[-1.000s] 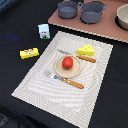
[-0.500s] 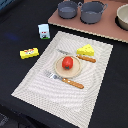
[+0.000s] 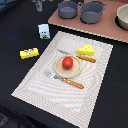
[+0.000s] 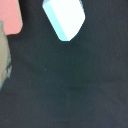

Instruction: Interact with the objects in diverse but meaningful ways.

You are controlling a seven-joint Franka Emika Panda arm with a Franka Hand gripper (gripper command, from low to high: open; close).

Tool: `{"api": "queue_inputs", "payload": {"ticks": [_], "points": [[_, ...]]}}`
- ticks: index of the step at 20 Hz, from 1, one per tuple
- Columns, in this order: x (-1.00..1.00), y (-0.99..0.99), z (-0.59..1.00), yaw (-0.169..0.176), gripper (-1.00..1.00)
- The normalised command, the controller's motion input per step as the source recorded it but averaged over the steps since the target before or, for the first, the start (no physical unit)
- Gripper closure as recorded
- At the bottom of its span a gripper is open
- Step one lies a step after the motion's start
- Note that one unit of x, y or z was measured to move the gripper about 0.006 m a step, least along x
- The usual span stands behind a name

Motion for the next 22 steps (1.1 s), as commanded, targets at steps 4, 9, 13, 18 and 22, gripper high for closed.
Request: {"api": "queue_inputs", "payload": {"ticks": [4,9,13,18,22], "points": [[-0.45,-0.01,-0.36,-0.229,-1.00],[-0.42,0.00,-0.38,-0.218,-1.00],[-0.33,0.00,-0.43,-0.109,-1.00],[-0.15,0.03,-0.41,-0.053,-1.00],[-0.01,0.11,-0.34,-0.032,-1.00]]}}
